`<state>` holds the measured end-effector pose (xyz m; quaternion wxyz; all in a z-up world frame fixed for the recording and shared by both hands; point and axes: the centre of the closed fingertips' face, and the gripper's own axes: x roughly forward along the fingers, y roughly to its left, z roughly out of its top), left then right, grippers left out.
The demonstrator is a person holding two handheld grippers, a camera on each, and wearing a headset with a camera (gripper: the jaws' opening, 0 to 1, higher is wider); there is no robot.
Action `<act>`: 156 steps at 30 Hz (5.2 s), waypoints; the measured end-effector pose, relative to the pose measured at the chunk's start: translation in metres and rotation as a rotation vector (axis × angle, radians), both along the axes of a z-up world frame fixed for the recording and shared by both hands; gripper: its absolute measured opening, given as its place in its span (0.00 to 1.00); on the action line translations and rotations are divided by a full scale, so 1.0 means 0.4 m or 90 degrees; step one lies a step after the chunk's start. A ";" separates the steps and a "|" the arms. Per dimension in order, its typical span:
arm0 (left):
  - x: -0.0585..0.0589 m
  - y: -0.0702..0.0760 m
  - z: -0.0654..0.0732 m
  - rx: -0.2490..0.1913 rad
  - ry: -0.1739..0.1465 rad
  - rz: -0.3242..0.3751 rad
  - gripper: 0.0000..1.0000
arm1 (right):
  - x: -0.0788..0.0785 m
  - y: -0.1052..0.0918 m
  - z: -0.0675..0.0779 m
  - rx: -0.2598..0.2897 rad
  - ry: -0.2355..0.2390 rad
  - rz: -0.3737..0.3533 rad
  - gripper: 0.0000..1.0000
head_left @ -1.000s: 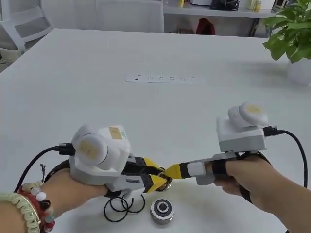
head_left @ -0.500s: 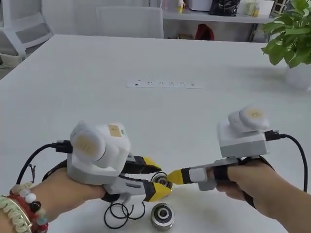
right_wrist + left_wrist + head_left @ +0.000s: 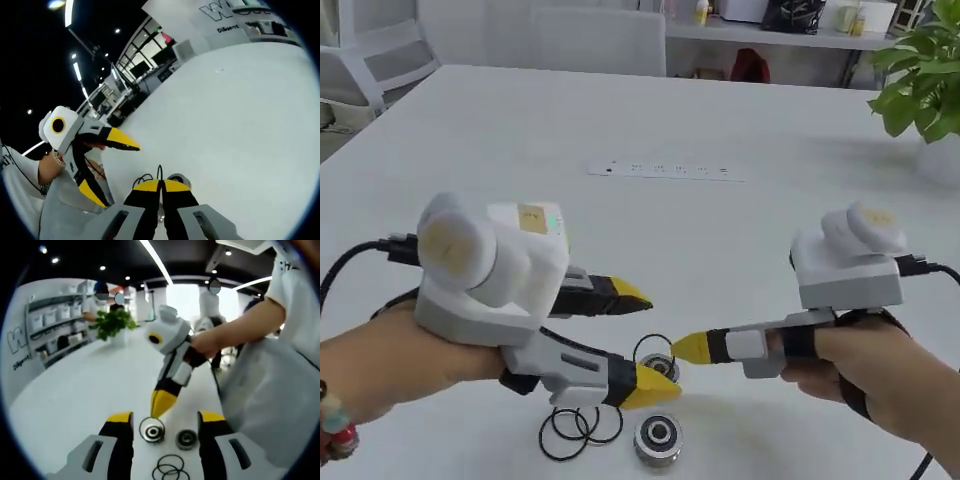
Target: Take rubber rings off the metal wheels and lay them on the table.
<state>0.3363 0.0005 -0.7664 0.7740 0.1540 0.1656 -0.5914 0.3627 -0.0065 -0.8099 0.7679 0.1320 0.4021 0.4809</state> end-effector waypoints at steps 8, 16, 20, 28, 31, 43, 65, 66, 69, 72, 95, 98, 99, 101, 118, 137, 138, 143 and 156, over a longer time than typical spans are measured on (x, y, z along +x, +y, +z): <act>-0.006 0.072 0.081 -0.014 -0.039 0.037 0.61 | -0.018 0.000 0.074 0.021 -0.029 0.016 0.00; -0.026 0.174 0.110 0.006 -0.063 0.083 0.68 | -0.043 -0.017 0.112 0.012 -0.059 0.033 0.00; -0.038 0.217 0.110 0.008 -0.065 0.115 0.70 | -0.053 -0.012 0.144 0.028 -0.078 0.037 0.00; -0.074 0.327 0.090 -0.002 -0.055 0.189 0.78 | -0.073 0.004 0.174 -0.005 -0.129 0.085 0.00; -0.080 0.366 0.084 -0.010 -0.050 0.227 0.79 | -0.077 0.013 0.182 -0.009 -0.136 0.100 0.00; -0.140 0.444 0.036 -0.021 -0.022 0.300 0.81 | -0.093 0.062 0.174 -0.023 -0.141 0.157 0.00; -0.186 0.486 0.012 -0.027 -0.001 0.360 0.81 | -0.106 0.178 0.062 -0.068 -0.098 0.256 0.00; -0.188 0.487 0.012 -0.029 0.000 0.361 0.81 | -0.106 0.180 0.054 -0.070 -0.093 0.257 0.00; -0.191 0.489 0.013 -0.031 0.000 0.364 0.81 | -0.108 0.187 0.018 -0.083 -0.072 0.263 0.00; -0.193 0.494 0.012 -0.029 0.000 0.368 0.81 | -0.106 0.191 -0.003 -0.093 -0.065 0.264 0.00; -0.191 0.507 0.014 -0.031 -0.001 0.379 0.80 | -0.056 0.195 -0.123 -0.178 -0.048 0.213 0.00; -0.190 0.507 0.013 -0.030 -0.002 0.378 0.80 | -0.050 0.191 -0.124 -0.185 -0.058 0.210 0.00; -0.189 0.507 0.013 -0.029 -0.002 0.378 0.80 | -0.046 0.190 -0.123 -0.186 -0.061 0.208 0.00; -0.188 0.506 0.015 -0.029 -0.004 0.377 0.80 | -0.039 0.187 -0.118 -0.186 -0.064 0.203 0.02; -0.177 0.496 0.017 -0.031 -0.005 0.368 0.80 | -0.049 0.140 0.034 -0.147 -0.153 0.198 0.17; -0.157 0.474 0.027 -0.032 -0.005 0.344 0.83 | -0.059 -0.012 0.286 -0.090 -0.336 0.125 0.50; -0.155 0.474 0.028 -0.032 -0.006 0.344 0.83 | -0.061 -0.027 0.294 -0.091 -0.344 0.119 0.52; -0.152 0.477 0.036 -0.034 -0.010 0.345 0.84 | -0.070 -0.092 0.321 -0.090 -0.377 0.085 0.59; -0.150 0.477 0.042 -0.047 -0.006 0.357 0.88 | -0.088 -0.252 0.306 -0.045 -0.384 -0.026 0.80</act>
